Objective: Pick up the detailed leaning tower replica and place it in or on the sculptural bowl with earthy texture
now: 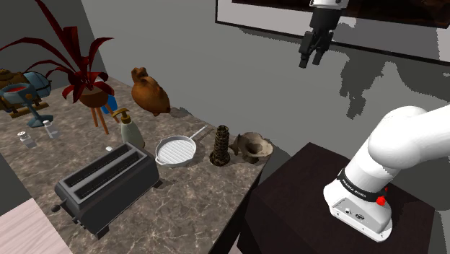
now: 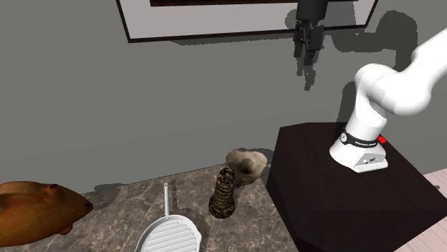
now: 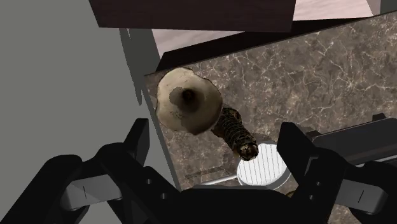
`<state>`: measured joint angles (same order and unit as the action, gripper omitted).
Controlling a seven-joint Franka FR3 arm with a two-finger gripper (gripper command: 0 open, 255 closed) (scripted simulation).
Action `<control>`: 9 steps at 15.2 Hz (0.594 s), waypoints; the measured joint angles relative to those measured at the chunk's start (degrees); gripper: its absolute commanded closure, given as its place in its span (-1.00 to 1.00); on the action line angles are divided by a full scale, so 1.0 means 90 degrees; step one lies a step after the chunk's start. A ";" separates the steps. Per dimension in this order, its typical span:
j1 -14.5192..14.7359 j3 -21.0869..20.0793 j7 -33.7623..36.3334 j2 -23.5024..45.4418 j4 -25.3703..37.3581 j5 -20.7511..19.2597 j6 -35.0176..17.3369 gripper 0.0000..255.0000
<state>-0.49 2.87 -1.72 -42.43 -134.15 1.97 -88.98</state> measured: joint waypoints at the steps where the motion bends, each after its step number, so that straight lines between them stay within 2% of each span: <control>1: 0.0000 0.0000 0.0000 0.0000 0.0000 0.0000 0.0000 -1.00; 3: 0.0020 -0.0067 0.0077 0.0078 -0.0171 0.0044 -0.0278 -1.00; 9: 0.0154 -0.0452 0.0496 0.0541 -0.0884 0.0281 -0.1639 -1.00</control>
<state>0.90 -1.20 2.74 -37.56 -142.11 4.50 -103.72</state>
